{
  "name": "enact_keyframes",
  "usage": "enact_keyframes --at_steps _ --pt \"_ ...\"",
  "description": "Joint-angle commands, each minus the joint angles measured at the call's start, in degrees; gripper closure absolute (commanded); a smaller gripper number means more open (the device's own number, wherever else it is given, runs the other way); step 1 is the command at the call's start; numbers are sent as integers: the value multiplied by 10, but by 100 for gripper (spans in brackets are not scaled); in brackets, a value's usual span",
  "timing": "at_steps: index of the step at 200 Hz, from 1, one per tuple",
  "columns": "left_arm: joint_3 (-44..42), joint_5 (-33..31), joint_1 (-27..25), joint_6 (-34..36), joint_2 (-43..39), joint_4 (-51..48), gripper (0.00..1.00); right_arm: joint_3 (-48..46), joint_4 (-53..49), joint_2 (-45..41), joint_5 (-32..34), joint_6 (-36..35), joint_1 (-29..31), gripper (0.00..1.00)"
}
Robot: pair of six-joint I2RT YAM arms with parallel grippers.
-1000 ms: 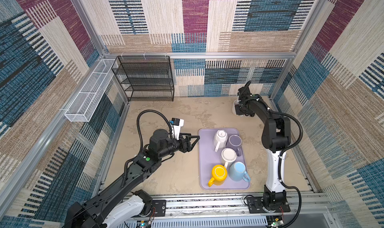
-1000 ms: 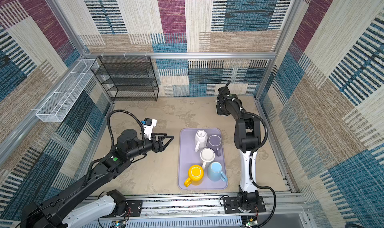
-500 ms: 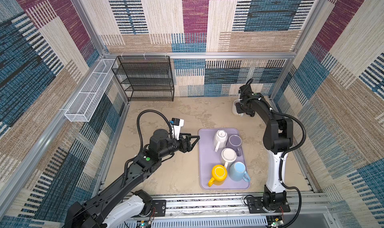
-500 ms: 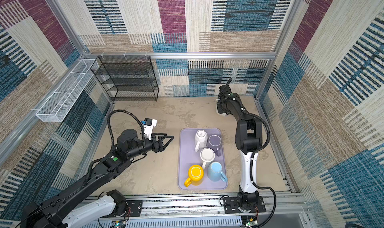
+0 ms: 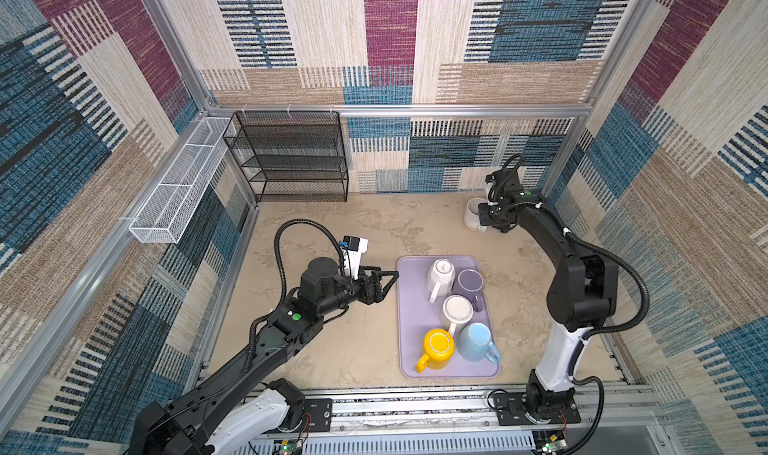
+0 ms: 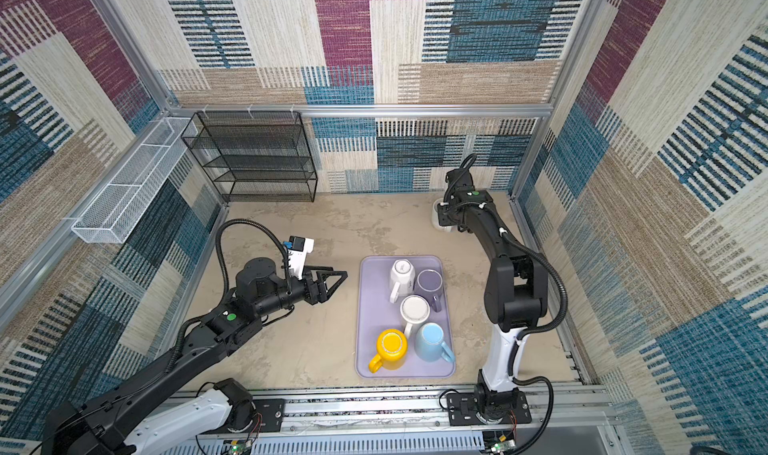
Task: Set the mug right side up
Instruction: 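Open the right gripper and draw it back while the left gripper reaches toward the tray, then move the left gripper above the upside-down white hexagonal mug on the tray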
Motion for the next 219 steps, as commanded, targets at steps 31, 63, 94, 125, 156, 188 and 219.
enact_keyframes --at_steps 31,63,94,125,156,188,219 --pt "8 8 -1 1 19 -3 28 -162 139 -136 -113 29 -1 57" --pt "6 9 -9 -9 42 -2 28 -270 214 -221 -182 55 0 57" --pt "12 -2 -31 -15 74 -2 28 -352 265 -289 -235 83 0 57" --pt "25 -28 -63 -18 116 -2 28 -390 274 -324 -267 90 0 58" --pt "49 -61 -98 -18 163 -4 28 -423 282 -349 -276 98 0 58" --pt "100 -119 -134 1 216 -54 28 -442 281 -361 -273 99 0 57" --pt "152 -181 -167 22 262 -111 28 -447 282 -366 -265 98 0 57"
